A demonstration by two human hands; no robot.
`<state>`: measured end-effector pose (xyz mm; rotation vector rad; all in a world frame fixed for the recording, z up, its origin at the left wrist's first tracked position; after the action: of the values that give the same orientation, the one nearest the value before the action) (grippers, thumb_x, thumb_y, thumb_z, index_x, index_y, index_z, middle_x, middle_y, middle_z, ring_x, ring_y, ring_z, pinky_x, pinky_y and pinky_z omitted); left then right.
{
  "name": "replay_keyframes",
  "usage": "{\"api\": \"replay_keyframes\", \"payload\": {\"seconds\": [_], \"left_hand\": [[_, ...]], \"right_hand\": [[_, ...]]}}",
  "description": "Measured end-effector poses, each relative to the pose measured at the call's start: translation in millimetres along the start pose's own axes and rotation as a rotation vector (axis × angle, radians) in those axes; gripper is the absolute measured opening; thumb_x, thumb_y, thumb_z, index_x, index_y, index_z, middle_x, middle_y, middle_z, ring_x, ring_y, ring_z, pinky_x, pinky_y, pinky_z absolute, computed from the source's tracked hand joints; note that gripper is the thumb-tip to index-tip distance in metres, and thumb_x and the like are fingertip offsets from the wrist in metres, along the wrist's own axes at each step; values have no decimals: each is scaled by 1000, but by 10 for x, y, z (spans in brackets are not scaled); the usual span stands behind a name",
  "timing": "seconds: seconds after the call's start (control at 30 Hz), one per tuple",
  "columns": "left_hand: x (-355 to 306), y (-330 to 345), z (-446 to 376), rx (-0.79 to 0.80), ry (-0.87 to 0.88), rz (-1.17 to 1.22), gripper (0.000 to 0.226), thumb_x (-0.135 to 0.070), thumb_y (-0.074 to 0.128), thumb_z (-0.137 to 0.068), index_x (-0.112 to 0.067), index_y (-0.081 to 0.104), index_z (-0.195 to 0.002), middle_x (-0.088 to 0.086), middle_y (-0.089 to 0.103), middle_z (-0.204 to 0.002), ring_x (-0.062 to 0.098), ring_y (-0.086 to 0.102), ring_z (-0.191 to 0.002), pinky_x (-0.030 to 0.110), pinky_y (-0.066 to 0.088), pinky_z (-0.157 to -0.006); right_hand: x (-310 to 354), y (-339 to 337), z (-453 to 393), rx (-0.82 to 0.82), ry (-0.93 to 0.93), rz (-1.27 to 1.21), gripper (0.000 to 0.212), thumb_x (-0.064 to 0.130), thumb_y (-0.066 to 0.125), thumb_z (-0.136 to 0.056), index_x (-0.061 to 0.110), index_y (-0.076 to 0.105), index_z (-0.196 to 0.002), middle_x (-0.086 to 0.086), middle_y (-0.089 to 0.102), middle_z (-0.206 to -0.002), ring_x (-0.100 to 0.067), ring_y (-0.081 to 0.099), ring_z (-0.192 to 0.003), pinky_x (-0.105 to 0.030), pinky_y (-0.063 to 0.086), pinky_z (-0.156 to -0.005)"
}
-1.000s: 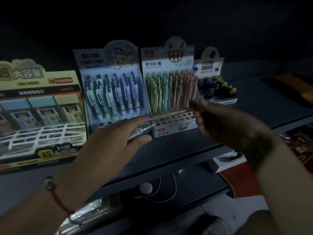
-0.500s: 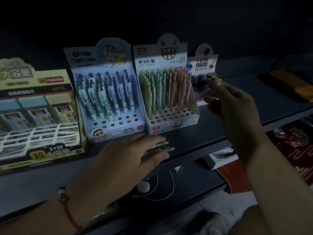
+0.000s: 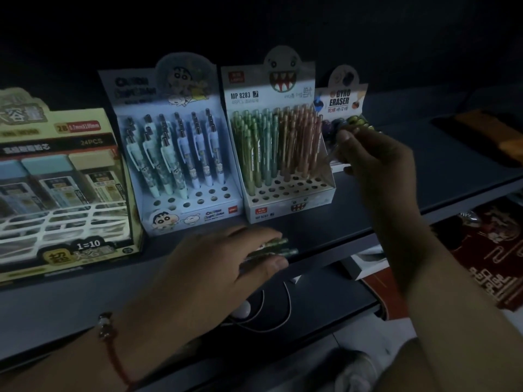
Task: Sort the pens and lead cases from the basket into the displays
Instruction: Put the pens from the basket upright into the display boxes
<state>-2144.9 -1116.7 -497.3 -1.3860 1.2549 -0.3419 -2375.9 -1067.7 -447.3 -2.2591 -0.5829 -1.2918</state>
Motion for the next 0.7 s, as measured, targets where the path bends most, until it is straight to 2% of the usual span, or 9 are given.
{"api": "replay_keyframes", "payload": {"seconds": [0.07, 0.3, 0.4, 0.5, 0.57, 0.7], "left_hand": [[2, 5, 10, 1, -5, 8, 47, -73, 38, -88, -49, 50, -126, -25, 63, -112, -2, 62, -95, 31, 54, -76], [25, -36, 24, -2, -25, 53, 48, -73, 37, -87, -50, 50, -126, -27, 61, -117, -5, 59, -101, 26, 52, -82], [59, -56, 31, -5, -36, 62, 52, -77, 34, -84, -52, 48, -128, -29, 61, -121, -8, 57, -105, 25, 51, -86], [63, -70, 30, -3, -34, 67, 53, -78, 33, -84, -53, 47, -129, -29, 59, -123, -8, 53, -109, 17, 47, -86], [54, -78, 30, -3, -32, 70, 53, -77, 34, -84, -53, 47, -129, -29, 59, -124, -8, 52, -109, 12, 45, -84], [49, -99, 31, -2, -33, 78, 52, -77, 35, -84, -53, 47, -129, -30, 58, -124, -7, 55, -107, 20, 49, -86]], "right_hand": [[35, 32, 0, 12, -32, 9, 15, 21, 60, -98, 27, 69, -108, 13, 71, -91, 4, 67, -86, -14, 52, -73], [160, 94, 20, 19, -163, 122, 12, 24, 57, -100, 27, 67, -105, 18, 67, -85, 7, 66, -83, -10, 50, -70], [126, 92, 4, 19, -163, 149, 14, 26, 57, -100, 24, 70, -105, 14, 70, -88, 3, 68, -87, -16, 54, -73], [59, 165, -9, 53, -162, 241, 18, 32, 56, -99, 24, 71, -104, 11, 71, -88, -6, 69, -85, -34, 57, -74], [25, 190, -19, 55, -157, 264, 15, 33, 55, -99, 28, 69, -102, 15, 69, -85, -4, 68, -83, -32, 55, -71], [-39, 181, -76, 13, -133, 261, 23, 35, 58, -98, 16, 71, -100, 7, 71, -88, -6, 68, -81, -32, 56, -71]]}}
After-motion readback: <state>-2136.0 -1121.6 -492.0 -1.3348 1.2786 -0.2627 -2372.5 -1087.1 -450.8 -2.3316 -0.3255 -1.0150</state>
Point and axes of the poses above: each hand's wrist, its own z-axis away from the middle knuckle, its own y-axis out of the palm, x = y × z, the point moved 8 cm from there along -z, towards the middle knuckle
